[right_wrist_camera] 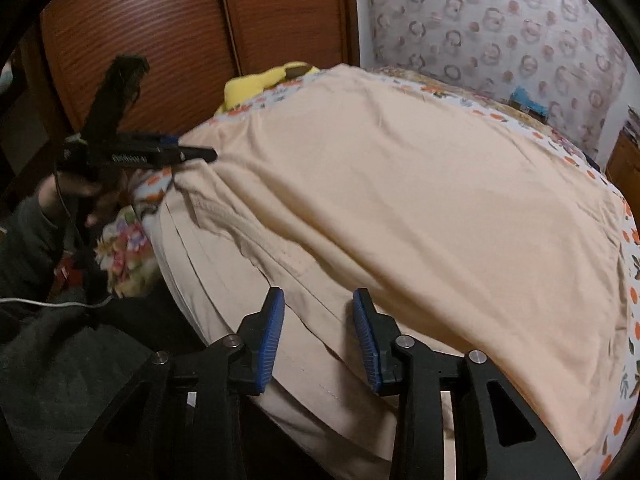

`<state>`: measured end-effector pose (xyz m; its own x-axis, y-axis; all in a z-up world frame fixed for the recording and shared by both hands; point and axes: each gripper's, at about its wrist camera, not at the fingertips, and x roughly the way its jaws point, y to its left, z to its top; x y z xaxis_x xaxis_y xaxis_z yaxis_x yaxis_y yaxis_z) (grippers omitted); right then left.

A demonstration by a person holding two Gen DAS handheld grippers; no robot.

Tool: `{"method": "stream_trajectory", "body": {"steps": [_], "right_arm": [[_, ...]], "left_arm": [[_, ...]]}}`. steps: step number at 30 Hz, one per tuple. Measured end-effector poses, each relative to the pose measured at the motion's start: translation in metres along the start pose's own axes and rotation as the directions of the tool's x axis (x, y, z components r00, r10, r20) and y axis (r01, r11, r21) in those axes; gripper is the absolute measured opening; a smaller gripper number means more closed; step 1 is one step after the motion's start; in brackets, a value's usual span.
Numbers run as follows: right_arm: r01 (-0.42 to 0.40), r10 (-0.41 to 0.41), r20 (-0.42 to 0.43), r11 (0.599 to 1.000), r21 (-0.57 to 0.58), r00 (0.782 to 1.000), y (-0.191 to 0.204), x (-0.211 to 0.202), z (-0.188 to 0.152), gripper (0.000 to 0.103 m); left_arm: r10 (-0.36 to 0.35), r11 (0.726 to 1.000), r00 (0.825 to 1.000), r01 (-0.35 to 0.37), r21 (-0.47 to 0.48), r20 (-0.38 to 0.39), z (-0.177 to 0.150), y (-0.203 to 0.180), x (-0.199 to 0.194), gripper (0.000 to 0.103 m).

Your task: Fold small clothes

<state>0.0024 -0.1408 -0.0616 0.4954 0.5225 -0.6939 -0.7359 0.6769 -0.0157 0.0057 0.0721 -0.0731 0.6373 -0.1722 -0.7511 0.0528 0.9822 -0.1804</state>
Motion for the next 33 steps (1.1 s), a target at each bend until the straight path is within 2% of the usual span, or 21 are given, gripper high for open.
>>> {"method": "stream_trajectory", "body": {"steps": [2, 5, 11, 15, 21, 22, 24, 25, 26, 27, 28, 29, 31, 33], "right_arm": [[0.018, -0.018, -0.020, 1.000, -0.008, 1.000, -0.001, 0.007, 0.003, 0.014], [0.023, -0.024, -0.012, 1.000, -0.011, 1.000, 0.001, 0.008, 0.006, 0.003], [-0.081, 0.081, 0.012, 0.997, -0.002, 0.997, 0.007, -0.012, 0.003, 0.002], [-0.098, 0.097, 0.021, 0.995, 0.007, 0.995, 0.011, -0.020, -0.001, 0.002], [-0.021, 0.020, 0.055, 1.000, 0.017, 0.998, 0.008, -0.028, 0.004, 0.004], [-0.012, 0.011, 0.064, 1.000, 0.018, 0.998, 0.008, -0.029, 0.004, 0.007], [0.013, -0.014, 0.079, 1.000, 0.011, 0.997, 0.008, -0.032, 0.005, 0.024], [0.035, -0.036, 0.087, 0.999, 0.010, 0.996, 0.008, -0.034, 0.005, 0.035], [0.054, -0.055, 0.095, 0.998, 0.014, 0.994, 0.006, -0.034, 0.006, 0.040], [0.062, -0.064, 0.101, 0.998, 0.022, 0.993, 0.005, -0.034, 0.006, 0.042], [0.066, -0.069, 0.102, 0.997, 0.028, 0.992, 0.005, -0.032, 0.007, 0.045], [0.076, -0.079, 0.101, 0.996, 0.036, 0.992, 0.004, -0.030, 0.007, 0.046], [0.095, -0.101, 0.098, 0.994, 0.057, 0.990, 0.000, -0.027, 0.006, 0.046], [0.113, -0.121, 0.098, 0.990, 0.083, 0.988, -0.007, -0.029, 0.004, 0.047]], "left_arm": [[0.000, 1.000, 1.000, 0.000, 0.000, 0.001, 0.000, 0.000, 0.000, 0.065], [0.002, 1.000, 1.000, -0.002, -0.007, -0.002, 0.002, -0.001, 0.000, 0.066], [0.007, 1.000, 1.000, -0.007, -0.001, -0.007, 0.007, -0.003, 0.003, 0.066], [0.016, 1.000, 1.000, -0.016, 0.001, -0.002, 0.006, -0.004, 0.005, 0.066], [0.035, 0.999, 0.999, -0.035, 0.009, 0.005, 0.005, -0.007, 0.006, 0.066], [0.037, 0.999, 0.999, -0.037, 0.010, 0.005, 0.004, -0.007, 0.006, 0.066], [0.030, 0.999, 1.000, -0.030, 0.015, 0.006, 0.003, -0.009, 0.005, 0.066], [0.016, 1.000, 1.000, -0.016, 0.022, 0.007, 0.002, -0.010, 0.005, 0.061], [0.000, 0.999, 1.000, 0.000, 0.034, 0.006, 0.002, -0.012, 0.004, 0.049], [-0.008, 0.999, 1.000, 0.008, 0.045, 0.002, 0.001, -0.014, 0.004, 0.044], [-0.021, 0.998, 1.000, 0.021, 0.054, -0.003, 0.001, -0.016, 0.004, 0.034], [-0.039, 0.998, 0.999, 0.039, 0.057, -0.009, 0.001, -0.017, 0.004, 0.019], [-0.078, 0.995, 0.997, 0.078, 0.056, -0.012, 0.002, -0.021, 0.003, 0.011], [-0.105, 0.991, 0.994, 0.104, 0.079, 0.011, 0.006, -0.031, -0.003, 0.010]]}}
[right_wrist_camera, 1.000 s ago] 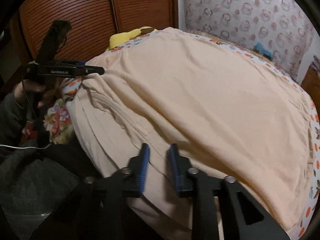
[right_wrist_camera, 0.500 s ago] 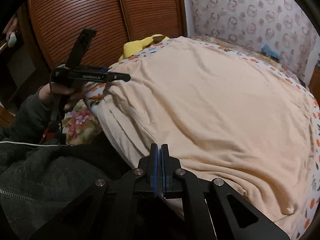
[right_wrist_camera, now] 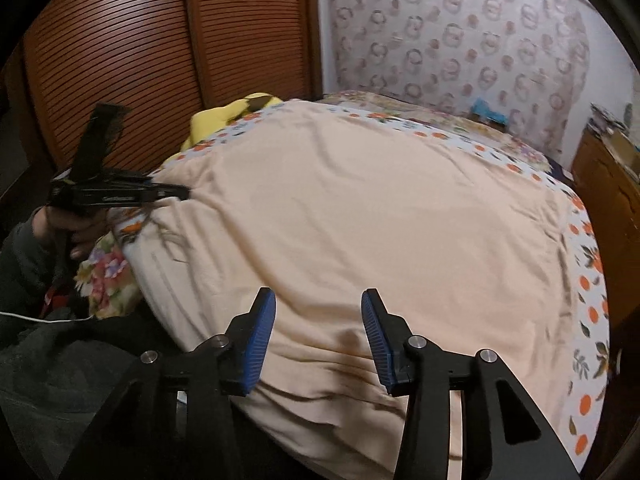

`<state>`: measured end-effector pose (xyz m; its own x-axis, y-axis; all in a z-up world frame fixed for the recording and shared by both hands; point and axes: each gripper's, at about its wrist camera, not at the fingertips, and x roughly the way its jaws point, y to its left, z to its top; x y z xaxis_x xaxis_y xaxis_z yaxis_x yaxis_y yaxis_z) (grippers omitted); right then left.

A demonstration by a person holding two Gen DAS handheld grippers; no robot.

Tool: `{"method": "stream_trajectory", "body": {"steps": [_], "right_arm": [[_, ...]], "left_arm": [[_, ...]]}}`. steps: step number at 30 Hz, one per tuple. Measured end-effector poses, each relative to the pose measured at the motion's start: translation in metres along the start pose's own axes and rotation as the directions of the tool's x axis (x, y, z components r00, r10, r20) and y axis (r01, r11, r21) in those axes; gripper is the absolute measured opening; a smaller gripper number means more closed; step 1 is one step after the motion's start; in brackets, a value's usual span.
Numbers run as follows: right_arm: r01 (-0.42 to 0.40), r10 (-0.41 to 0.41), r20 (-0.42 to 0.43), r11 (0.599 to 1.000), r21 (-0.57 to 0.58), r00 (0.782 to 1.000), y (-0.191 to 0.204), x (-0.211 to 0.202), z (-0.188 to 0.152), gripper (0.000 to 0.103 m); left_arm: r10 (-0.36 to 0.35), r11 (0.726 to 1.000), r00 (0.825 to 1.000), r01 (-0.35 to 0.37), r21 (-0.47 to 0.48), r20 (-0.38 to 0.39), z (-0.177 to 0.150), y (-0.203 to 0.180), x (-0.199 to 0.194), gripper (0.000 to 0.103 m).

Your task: Fold small clothes

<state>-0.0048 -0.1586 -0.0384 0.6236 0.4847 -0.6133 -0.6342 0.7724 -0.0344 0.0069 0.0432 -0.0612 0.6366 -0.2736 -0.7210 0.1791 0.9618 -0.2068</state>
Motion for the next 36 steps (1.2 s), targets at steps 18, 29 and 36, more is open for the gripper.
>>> {"method": "stream_trajectory", "body": {"steps": [18, 29, 36], "right_arm": [[0.311, -0.311, -0.042, 0.915, 0.257, 0.949, -0.077, -0.039, -0.055, 0.064], [0.323, -0.340, -0.008, 0.886, 0.334, 0.940, -0.073, -0.059, -0.071, 0.064], [0.314, -0.334, 0.002, 0.888, 0.336, 0.943, -0.087, -0.054, -0.064, 0.064]], "left_arm": [[-0.326, 0.912, 0.945, 0.306, 0.273, 0.029, 0.112, -0.169, 0.027, 0.009], [-0.344, 0.855, 0.934, 0.353, 0.381, -0.095, 0.117, -0.245, 0.054, 0.046], [-0.280, 0.902, 0.960, 0.272, 0.336, -0.026, 0.107, -0.213, 0.039, 0.076]]}}
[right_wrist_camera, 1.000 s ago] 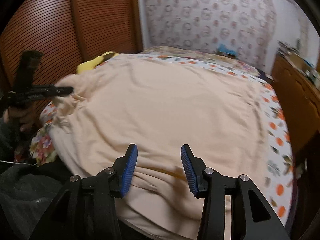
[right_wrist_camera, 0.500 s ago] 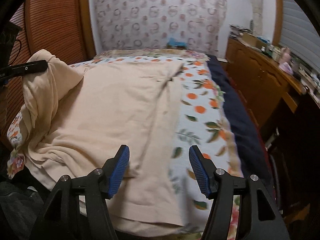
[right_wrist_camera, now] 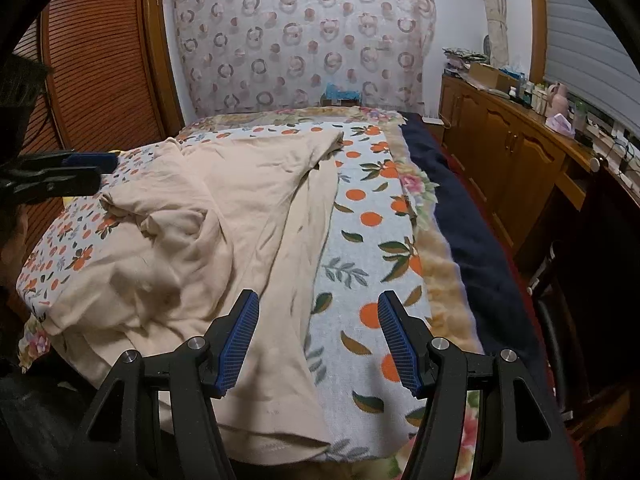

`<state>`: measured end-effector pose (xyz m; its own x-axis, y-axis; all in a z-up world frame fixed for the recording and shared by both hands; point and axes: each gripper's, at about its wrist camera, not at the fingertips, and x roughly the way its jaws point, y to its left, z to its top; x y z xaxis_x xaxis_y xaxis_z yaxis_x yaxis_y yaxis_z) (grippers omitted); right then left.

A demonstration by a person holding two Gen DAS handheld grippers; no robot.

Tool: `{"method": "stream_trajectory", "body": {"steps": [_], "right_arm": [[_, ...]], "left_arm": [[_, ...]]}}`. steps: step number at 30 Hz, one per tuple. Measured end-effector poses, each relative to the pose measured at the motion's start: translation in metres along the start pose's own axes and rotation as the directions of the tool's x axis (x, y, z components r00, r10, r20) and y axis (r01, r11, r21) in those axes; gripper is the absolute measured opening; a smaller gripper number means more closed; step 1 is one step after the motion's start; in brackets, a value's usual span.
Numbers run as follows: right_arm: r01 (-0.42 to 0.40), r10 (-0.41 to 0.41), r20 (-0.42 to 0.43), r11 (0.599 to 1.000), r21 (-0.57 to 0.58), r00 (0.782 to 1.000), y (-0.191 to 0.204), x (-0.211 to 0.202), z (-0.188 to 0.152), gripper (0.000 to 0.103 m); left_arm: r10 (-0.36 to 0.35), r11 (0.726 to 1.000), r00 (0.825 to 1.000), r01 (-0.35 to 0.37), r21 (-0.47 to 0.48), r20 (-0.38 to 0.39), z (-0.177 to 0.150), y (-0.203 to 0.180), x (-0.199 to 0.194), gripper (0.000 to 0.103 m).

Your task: Fold small clothes

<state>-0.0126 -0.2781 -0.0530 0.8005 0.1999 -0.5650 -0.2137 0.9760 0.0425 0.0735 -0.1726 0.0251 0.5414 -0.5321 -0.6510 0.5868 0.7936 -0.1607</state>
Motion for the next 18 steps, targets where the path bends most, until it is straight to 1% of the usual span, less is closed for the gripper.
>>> {"method": "stream_trajectory", "body": {"steps": [1, 4, 9, 13, 18], "right_arm": [[-0.009, 0.009, 0.002, 1.000, -0.002, 1.000, 0.001, 0.002, 0.002, 0.064], [-0.040, 0.040, 0.016, 0.999, -0.015, 0.999, 0.001, 0.005, 0.006, 0.064], [-0.090, 0.093, 0.041, 0.994, -0.065, 0.995, 0.023, 0.012, 0.020, 0.064], [-0.125, 0.130, 0.033, 0.984, -0.124, 0.991, 0.043, 0.024, 0.028, 0.064], [-0.170, 0.177, 0.019, 0.964, -0.203, 0.984, 0.065, 0.043, 0.049, 0.064]], "left_arm": [[0.017, 1.000, 1.000, -0.017, -0.015, 0.013, -0.004, 0.007, -0.007, 0.079], [0.084, 0.995, 0.996, -0.083, -0.047, 0.039, -0.012, 0.025, -0.018, 0.079], [0.144, 0.984, 0.988, -0.137, -0.118, 0.051, -0.029, 0.053, -0.031, 0.079], [0.222, 0.968, 0.973, -0.213, -0.131, 0.061, -0.042, 0.067, -0.038, 0.079], [0.278, 0.950, 0.957, -0.260, -0.173, 0.084, -0.054, 0.086, -0.048, 0.079]]}}
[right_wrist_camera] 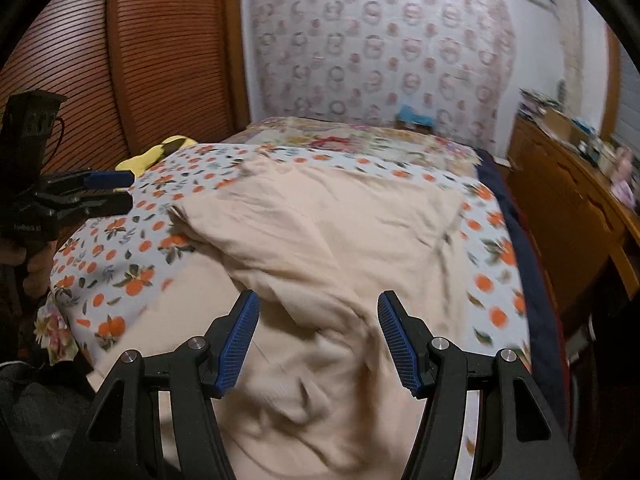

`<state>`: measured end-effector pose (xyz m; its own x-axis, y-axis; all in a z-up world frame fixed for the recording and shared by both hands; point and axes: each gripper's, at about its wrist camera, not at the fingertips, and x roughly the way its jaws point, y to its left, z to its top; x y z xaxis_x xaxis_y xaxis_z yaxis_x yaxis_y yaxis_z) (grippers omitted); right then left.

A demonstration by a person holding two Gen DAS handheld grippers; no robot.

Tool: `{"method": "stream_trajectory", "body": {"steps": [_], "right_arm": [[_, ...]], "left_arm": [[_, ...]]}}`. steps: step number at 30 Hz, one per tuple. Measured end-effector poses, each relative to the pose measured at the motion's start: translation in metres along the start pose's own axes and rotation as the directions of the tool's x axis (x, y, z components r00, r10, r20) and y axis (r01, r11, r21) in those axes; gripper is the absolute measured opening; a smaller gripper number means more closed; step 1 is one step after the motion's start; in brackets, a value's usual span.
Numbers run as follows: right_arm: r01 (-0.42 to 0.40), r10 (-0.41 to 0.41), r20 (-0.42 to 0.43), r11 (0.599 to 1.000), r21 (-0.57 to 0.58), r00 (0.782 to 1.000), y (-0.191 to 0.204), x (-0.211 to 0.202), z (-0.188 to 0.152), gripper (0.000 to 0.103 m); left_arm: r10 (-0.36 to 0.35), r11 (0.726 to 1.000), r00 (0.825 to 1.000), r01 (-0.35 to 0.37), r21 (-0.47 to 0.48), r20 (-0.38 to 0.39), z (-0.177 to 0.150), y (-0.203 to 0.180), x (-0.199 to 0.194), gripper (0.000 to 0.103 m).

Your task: Fold small clothes

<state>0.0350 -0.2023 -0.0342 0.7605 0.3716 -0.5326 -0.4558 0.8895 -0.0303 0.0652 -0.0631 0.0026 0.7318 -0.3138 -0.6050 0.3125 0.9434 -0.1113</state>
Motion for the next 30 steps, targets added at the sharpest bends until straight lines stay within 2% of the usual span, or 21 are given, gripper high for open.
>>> {"method": "stream_trajectory", "body": {"steps": [4, 11, 20, 25, 30], "right_arm": [[-0.051, 0.050, -0.002, 0.998, -0.044, 0.999, 0.006, 0.020, 0.022, 0.064], [-0.113, 0.109, -0.043, 0.988, -0.108, 0.993, 0.014, 0.058, 0.053, 0.064], [-0.185, 0.156, -0.150, 0.961, -0.207, 0.976, 0.041, 0.108, 0.075, 0.064], [-0.233, 0.187, -0.206, 0.944, -0.232, 0.961, 0.049, 0.126, 0.073, 0.064], [-0.242, 0.182, -0.230, 0.933, -0.266, 0.956, 0.057, 0.138, 0.072, 0.064]], "left_arm": [[0.067, 0.998, 0.996, -0.067, 0.001, 0.062, -0.004, 0.012, -0.009, 0.079], [0.122, 0.992, 0.989, -0.119, -0.042, 0.084, -0.007, 0.037, -0.023, 0.079], [0.128, 0.989, 0.989, -0.121, -0.084, 0.078, -0.022, 0.059, -0.031, 0.079], [0.141, 0.985, 0.988, -0.133, -0.111, 0.066, -0.030, 0.072, -0.030, 0.079], [0.154, 0.980, 0.987, -0.147, -0.133, 0.041, -0.042, 0.082, -0.023, 0.079]]}}
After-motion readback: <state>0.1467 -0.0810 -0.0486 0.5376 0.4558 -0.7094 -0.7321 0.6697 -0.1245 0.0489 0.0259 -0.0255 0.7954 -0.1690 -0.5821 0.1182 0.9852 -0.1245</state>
